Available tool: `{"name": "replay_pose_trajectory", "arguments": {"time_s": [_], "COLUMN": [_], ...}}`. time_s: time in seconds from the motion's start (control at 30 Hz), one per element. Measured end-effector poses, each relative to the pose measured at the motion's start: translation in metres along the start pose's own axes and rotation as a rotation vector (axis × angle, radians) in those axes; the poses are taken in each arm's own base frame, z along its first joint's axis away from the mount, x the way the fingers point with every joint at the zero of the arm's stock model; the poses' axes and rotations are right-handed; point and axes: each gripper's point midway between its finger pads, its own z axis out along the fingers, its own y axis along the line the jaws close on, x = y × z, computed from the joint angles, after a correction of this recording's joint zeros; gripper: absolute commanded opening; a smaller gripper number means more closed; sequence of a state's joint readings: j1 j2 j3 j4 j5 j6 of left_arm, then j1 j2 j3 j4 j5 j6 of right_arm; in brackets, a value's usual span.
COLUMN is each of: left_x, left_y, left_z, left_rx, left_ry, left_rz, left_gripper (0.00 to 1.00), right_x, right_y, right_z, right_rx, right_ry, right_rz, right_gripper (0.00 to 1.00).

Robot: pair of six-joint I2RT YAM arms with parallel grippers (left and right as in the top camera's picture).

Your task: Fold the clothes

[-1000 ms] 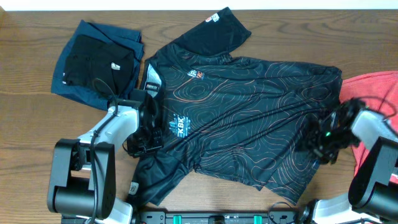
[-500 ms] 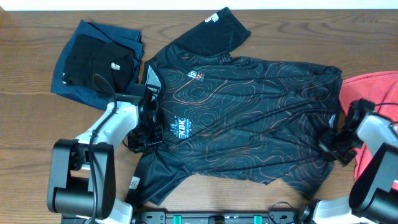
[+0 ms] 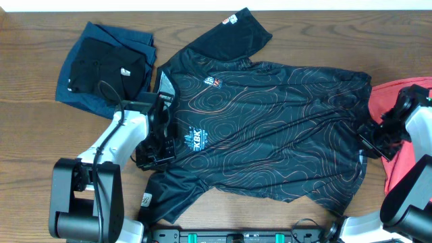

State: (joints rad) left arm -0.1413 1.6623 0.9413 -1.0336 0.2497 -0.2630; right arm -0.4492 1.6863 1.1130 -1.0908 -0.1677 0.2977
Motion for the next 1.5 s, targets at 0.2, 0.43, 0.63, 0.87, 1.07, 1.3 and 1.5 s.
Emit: {"name": "replay_pose_trajectory", "arguments": {"time_s": [0.2, 0.43, 0.63, 0.87, 1.07, 1.3, 1.5], "left_x": [0.021, 0.035, 0.019, 0.017, -0.005, -0.038, -0.064], "left_y": [0.008, 0.015, 0.01, 0.008, -0.004, -0.022, -0.034], "left_z": [0.005, 0.014, 0.016, 0.012, -0.014, -0.045, -0.052], "left_rx": [-0.029, -0.05, -0.026, -0.024, 0.004, 0.052, 0.093], "left_ry": [0.08, 0.127, 0.064, 0.059, -0.013, -0.144, -0.257], "left_rz": [-0.051, -0.108, -0.103, -0.111, -0.069, -0.014, 0.066], "left_gripper": [0.06, 0.06, 0.23, 0.44, 0.49, 0.5, 0.49], "right_x": [-0.014, 0.028, 0.049, 0.033, 0.026, -0.027, -0.074], "right_y": [0.034, 0.016, -0.013, -0.02, -0.072, -0.028, 0.024], "right_z": [0.0, 0.025, 0.067, 0.064, 0.046, -0.012, -0.053], "right_rx": [-0.126, -0.025, 0.042, 0.019, 0.22, 0.031, -0.223], "right_ry": [-0.062, 0.072, 0.056, -0.071, -0.021, -0.108, -0.301], "right_rz": [-0.056, -0.024, 0.075, 0.193, 0.331, 0.136, 0.038], "right_gripper": [0.08, 0.12, 0.06, 0.01, 0.02, 0.09, 0.02]}}
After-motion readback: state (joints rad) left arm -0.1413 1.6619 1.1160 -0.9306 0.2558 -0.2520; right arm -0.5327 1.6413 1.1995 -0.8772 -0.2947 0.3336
